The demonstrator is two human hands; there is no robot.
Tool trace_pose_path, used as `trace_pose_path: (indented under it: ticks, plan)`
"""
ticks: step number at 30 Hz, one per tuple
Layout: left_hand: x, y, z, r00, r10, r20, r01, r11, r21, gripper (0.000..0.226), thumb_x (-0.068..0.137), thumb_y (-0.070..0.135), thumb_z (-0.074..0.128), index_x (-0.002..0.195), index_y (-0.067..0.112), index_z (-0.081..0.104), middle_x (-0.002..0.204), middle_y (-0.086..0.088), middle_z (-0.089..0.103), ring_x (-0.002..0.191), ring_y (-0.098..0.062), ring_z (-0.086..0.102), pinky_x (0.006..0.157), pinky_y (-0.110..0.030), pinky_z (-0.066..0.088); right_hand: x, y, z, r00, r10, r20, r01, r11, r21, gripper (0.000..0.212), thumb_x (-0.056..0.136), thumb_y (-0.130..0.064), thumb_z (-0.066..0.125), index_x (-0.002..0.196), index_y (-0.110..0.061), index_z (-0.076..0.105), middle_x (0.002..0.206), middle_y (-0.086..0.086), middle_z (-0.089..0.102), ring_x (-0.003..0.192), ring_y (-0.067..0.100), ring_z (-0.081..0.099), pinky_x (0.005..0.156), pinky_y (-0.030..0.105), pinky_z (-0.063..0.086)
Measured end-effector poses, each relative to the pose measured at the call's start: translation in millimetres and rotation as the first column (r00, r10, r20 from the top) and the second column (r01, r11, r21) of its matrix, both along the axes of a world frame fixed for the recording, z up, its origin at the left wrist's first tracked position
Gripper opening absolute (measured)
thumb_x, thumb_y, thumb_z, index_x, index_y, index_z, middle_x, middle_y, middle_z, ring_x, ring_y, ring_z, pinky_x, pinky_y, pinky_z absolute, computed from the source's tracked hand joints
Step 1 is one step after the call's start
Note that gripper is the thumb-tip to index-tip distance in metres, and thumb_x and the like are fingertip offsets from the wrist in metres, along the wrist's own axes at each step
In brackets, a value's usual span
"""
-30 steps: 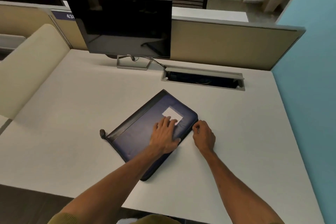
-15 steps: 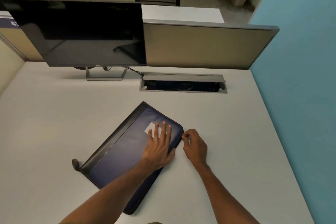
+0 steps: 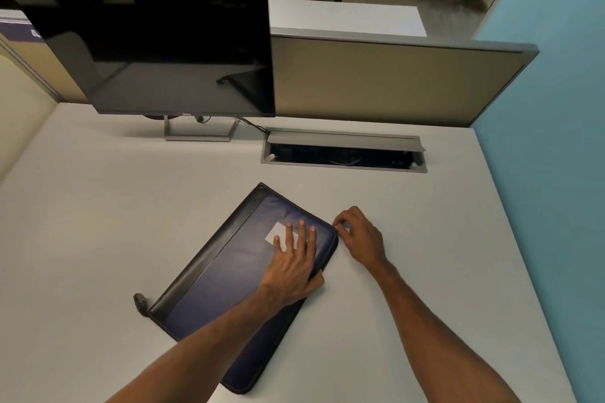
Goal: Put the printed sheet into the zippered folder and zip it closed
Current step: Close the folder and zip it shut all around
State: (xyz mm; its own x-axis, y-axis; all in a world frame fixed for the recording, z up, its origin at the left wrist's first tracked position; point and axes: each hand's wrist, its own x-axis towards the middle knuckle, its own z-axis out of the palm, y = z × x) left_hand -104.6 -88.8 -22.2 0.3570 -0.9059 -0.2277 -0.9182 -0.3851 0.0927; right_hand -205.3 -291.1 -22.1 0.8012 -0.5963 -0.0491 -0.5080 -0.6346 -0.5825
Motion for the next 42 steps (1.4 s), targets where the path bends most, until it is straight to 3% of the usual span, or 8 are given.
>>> trace_pose_path:
  ticks: [4, 8, 10, 14, 18, 23, 30, 42]
  plan:
    - [1, 0, 10, 1.0, 0.008, -0.03, -0.006, 0.999, 0.051, 0.097, 0.097, 0.061, 0.037, 0.168, 0.002, 0.008, 0.173, -0.032, 0.008, 0.156, -0.059, 0.017, 0.113, -0.074, 0.039, 9, -12, 2, 0.994, 0.107, -0.032, -0.107, 0.994, -0.001, 0.006, 0.101, -0.031, 0.065, 0.098, -0.035, 0.062, 0.105, -0.018, 0.057, 0.088, 0.0, 0.058, 0.067, 0.02, 0.047]
    - [27, -1, 30, 0.987, 0.109, -0.12, -0.129, 0.976, -0.177, 0.071, 0.099, 0.057, 0.041, 0.158, 0.019, 0.041, 0.163, -0.009, 0.042, 0.149, -0.036, 0.041, 0.113, -0.05, 0.046, 13, -22, 7, 0.984, 0.154, -0.091, -0.152, 0.988, 0.028, 0.009, 0.098, -0.028, 0.066, 0.096, -0.035, 0.061, 0.099, -0.015, 0.06, 0.086, 0.009, 0.059, 0.07, 0.032, 0.05]
    - [54, -4, 34, 0.986, 0.129, -0.109, -0.152, 0.959, -0.24, 0.067, 0.101, 0.052, 0.044, 0.163, 0.026, 0.036, 0.164, -0.004, 0.04, 0.154, -0.031, 0.034, 0.123, -0.049, 0.034, 12, -23, 7, 0.983, 0.154, -0.098, -0.151, 0.988, 0.04, 0.01, 0.097, -0.026, 0.067, 0.095, -0.034, 0.062, 0.098, -0.015, 0.061, 0.086, 0.009, 0.059, 0.07, 0.031, 0.048]
    - [97, -30, 29, 0.986, -0.013, -0.165, -0.002, 0.996, -0.086, 0.071, 0.106, 0.054, 0.039, 0.169, 0.038, 0.013, 0.175, -0.001, 0.024, 0.165, -0.028, 0.007, 0.132, -0.057, 0.004, 7, -18, 9, 0.985, 0.146, -0.098, -0.14, 0.988, 0.066, 0.012, 0.096, -0.025, 0.068, 0.096, -0.035, 0.062, 0.099, -0.017, 0.06, 0.085, 0.006, 0.058, 0.071, 0.031, 0.05]
    - [110, -61, 31, 0.974, -0.05, -0.22, 0.049, 0.999, -0.012, 0.045, 0.105, 0.05, 0.049, 0.146, 0.03, 0.053, 0.147, -0.001, 0.054, 0.149, -0.029, 0.038, 0.127, -0.051, 0.022, 2, -16, 14, 0.988, 0.129, -0.089, -0.121, 0.988, 0.091, 0.011, 0.095, -0.024, 0.067, 0.096, -0.034, 0.062, 0.099, -0.016, 0.061, 0.084, 0.008, 0.059, 0.074, 0.032, 0.052]
    - [108, -67, 26, 0.927, -0.02, -0.374, -0.007, 0.998, -0.069, 0.033, 0.09, 0.045, 0.055, 0.119, 0.029, 0.057, 0.114, 0.007, 0.054, 0.105, -0.018, 0.048, 0.112, -0.055, 0.035, -5, -18, 14, 0.991, 0.114, -0.067, -0.105, 0.987, 0.118, 0.012, 0.096, -0.021, 0.067, 0.094, -0.032, 0.064, 0.097, -0.018, 0.066, 0.083, 0.006, 0.061, 0.073, 0.031, 0.053]
    - [100, -61, 19, 0.916, 0.018, -0.402, -0.06, 0.994, -0.092, 0.031, 0.09, 0.035, 0.061, 0.121, 0.027, 0.057, 0.114, 0.006, 0.055, 0.114, -0.025, 0.053, 0.118, -0.057, 0.029, 7, -26, 10, 0.985, 0.168, -0.026, -0.162, 0.975, 0.152, 0.01, 0.096, -0.025, 0.067, 0.092, -0.033, 0.064, 0.098, -0.018, 0.068, 0.088, 0.007, 0.063, 0.077, 0.036, 0.057]
    - [114, -59, 22, 0.875, 0.044, -0.482, -0.114, 0.987, -0.117, 0.035, 0.084, 0.041, 0.057, 0.117, 0.028, 0.06, 0.114, 0.005, 0.059, 0.104, -0.015, 0.046, 0.118, -0.054, 0.029, -12, -21, 5, 0.985, 0.167, 0.037, -0.171, 0.97, 0.171, 0.013, 0.097, -0.019, 0.063, 0.092, -0.031, 0.063, 0.09, -0.015, 0.067, 0.08, 0.012, 0.065, 0.075, 0.041, 0.057]
